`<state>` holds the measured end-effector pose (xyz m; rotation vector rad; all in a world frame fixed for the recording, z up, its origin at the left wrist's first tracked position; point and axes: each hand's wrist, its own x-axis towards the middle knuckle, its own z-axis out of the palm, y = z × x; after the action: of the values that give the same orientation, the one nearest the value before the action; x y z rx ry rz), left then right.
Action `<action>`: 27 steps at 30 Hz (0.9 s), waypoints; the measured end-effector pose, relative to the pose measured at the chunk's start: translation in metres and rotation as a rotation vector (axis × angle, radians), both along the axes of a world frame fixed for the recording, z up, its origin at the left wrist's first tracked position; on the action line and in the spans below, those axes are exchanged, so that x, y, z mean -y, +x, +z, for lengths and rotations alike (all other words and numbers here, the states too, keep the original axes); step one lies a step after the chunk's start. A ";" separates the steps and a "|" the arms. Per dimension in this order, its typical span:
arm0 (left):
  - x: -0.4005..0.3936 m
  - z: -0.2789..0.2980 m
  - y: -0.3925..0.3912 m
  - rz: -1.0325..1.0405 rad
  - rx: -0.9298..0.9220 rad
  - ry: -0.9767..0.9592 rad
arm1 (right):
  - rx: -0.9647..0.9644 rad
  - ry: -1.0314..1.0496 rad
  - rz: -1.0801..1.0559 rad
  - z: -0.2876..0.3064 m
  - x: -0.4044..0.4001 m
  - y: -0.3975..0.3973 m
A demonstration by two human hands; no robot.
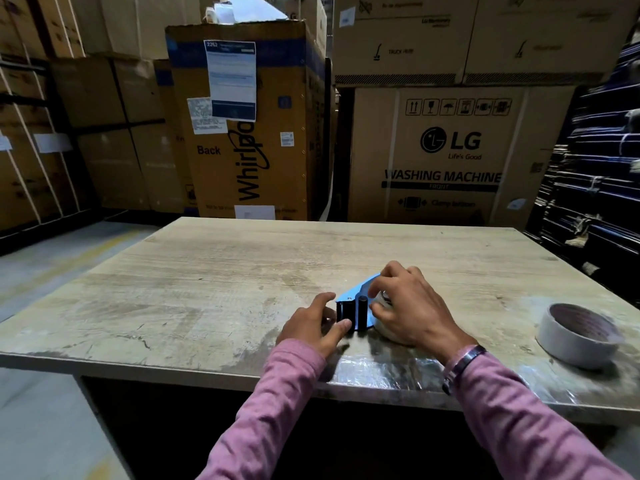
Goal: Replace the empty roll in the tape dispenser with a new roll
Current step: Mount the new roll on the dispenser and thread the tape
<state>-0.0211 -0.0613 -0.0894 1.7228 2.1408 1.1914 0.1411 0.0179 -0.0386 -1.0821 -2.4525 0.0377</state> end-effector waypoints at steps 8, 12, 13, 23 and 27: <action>-0.020 0.003 0.007 -0.002 0.072 -0.044 | -0.025 -0.056 -0.005 0.005 -0.015 -0.015; -0.027 0.001 0.005 -0.031 0.082 -0.073 | -0.009 -0.067 0.023 0.012 -0.024 -0.019; -0.029 0.001 0.004 -0.046 0.099 -0.073 | -0.003 -0.070 0.028 0.015 -0.025 -0.020; -0.028 0.010 -0.001 -0.063 -0.028 -0.042 | 0.144 -0.094 0.018 0.026 -0.032 -0.024; -0.002 0.004 0.036 0.174 -0.215 0.482 | 0.162 -0.112 0.029 0.025 -0.033 -0.023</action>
<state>0.0144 -0.0589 -0.0850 1.9530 2.3012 1.7629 0.1177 0.0507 -0.0140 -1.1365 -2.6384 0.1012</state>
